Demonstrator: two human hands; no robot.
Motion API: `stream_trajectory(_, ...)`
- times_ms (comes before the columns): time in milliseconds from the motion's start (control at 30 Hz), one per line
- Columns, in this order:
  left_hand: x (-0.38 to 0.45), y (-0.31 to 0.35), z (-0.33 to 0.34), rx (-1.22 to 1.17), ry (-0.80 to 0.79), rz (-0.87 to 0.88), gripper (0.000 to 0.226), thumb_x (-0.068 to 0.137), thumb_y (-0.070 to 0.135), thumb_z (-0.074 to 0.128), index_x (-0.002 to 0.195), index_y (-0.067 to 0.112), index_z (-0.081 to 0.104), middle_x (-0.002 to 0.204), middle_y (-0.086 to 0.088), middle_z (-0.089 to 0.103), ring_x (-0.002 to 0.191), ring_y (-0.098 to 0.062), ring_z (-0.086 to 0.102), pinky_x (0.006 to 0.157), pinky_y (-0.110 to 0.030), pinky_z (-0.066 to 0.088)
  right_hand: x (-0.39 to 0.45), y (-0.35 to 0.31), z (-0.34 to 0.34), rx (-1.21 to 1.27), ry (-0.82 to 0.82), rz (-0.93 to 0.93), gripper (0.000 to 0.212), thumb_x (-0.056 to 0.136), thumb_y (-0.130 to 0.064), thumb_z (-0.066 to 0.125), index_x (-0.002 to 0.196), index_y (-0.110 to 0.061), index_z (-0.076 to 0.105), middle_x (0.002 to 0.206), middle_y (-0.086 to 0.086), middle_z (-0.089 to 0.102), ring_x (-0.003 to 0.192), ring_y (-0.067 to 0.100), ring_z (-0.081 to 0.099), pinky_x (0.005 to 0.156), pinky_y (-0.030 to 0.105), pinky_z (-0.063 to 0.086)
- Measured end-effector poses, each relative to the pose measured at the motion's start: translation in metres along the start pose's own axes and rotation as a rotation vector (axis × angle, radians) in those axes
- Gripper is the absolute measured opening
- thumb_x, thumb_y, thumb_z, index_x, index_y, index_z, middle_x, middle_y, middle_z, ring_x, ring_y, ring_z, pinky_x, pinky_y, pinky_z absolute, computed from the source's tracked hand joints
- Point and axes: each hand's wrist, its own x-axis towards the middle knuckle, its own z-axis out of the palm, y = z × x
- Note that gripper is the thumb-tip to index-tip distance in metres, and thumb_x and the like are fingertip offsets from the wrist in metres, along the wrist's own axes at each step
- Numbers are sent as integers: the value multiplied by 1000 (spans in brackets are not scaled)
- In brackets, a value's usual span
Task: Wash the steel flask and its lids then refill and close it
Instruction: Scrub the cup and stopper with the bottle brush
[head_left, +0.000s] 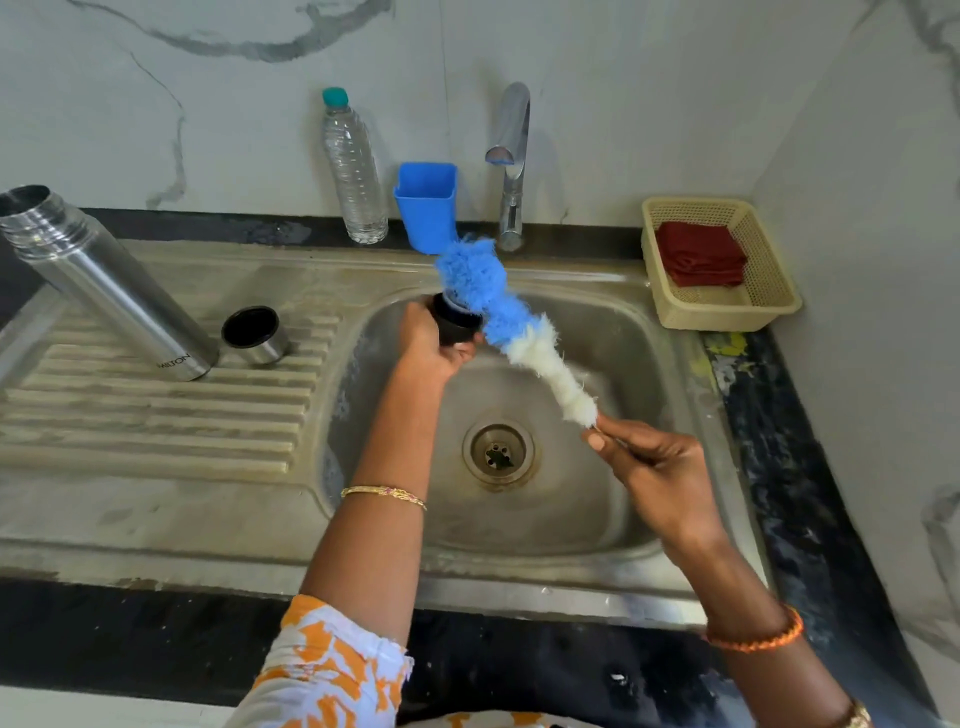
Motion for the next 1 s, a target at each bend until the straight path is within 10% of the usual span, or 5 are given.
stream_trajectory(200, -18, -16, 20, 322, -78, 142, 32, 99, 28, 42, 89, 3, 59, 66, -13, 60, 38, -23, 54, 32, -20, 32, 33, -21, 6, -52, 44, -18, 25, 79, -1, 71, 89, -24, 71, 97, -6, 72, 94, 8, 67, 89, 24, 51)
stream_trajectory(667, -32, -32, 26, 118, -44, -10, 39, 101, 41, 40, 103, 6, 56, 78, -13, 63, 42, -20, 59, 34, -16, 34, 43, -24, 16, -287, 87, -37, 23, 83, -13, 71, 106, -17, 71, 107, -5, 70, 100, 3, 64, 90, 23, 50)
stream_trajectory(1000, -44, -21, 18, -41, -331, 51, 21, 93, 29, 58, 111, 18, 57, 113, -14, 61, 98, -28, 64, 67, -37, 61, 35, -27, 6, 80, 171, 351, 18, 82, -6, 70, 98, -13, 71, 79, 1, 64, 44, 7, 35, 35, 12, 28)
